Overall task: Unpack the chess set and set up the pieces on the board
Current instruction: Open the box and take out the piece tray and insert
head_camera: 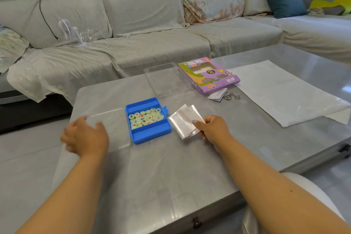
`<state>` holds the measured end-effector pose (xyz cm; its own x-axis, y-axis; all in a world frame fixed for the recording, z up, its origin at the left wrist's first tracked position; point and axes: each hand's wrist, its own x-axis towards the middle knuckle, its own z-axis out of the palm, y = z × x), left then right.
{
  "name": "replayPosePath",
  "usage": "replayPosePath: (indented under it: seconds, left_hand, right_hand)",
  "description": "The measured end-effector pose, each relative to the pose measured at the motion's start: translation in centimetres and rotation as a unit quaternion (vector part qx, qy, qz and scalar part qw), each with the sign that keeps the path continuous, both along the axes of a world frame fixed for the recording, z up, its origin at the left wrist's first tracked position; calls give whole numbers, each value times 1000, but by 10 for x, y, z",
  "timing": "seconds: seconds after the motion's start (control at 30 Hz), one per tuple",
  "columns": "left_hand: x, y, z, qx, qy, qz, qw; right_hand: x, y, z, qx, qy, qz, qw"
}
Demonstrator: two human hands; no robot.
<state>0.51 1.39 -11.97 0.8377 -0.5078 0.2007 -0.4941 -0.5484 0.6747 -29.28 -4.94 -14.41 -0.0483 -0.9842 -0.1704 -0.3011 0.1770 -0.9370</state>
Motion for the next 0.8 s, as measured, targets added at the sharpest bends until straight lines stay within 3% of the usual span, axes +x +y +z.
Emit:
replayPosePath:
  seconds: [0.1,0.17,0.27,0.37,0.43,0.5,0.6,0.67,0.73,0.8]
  left_hand:
    - [-54,-7,8,-64,-90,-185,977]
    - [-95,-7,9,-67,-15,-318,946]
    - [-151,-1,10,23,82,-434,897]
    - [-175,3,4,41,205,-437,875]
    - [-179,5,0,12,309,-418,855]
    - [-181,6,-1,-20,403,-374,835]
    - [-177,5,1,-99,554,-269,782]
    - [-167,1,4,-148,586,-208,769]
    - [-157,-1,4,-164,546,-177,803]
    - [-151,-2,7,-163,469,-190,847]
  right_hand:
    - [0,2,-1,-10,-9,-18,1000]
    - [0,3,0,-29,-22,-25,999]
    - [-1,8,7,-49,-21,-27,998]
    - [3,17,17,-41,-59,-21,997]
    - [7,20,20,11,-189,-31,981]
    - [9,23,24,74,-346,-54,934]
    - [9,24,26,94,-461,-88,878]
    - [8,24,22,93,-406,-108,903]
    - [0,19,11,61,-183,-150,970]
    - [-7,15,6,-42,23,-193,980]
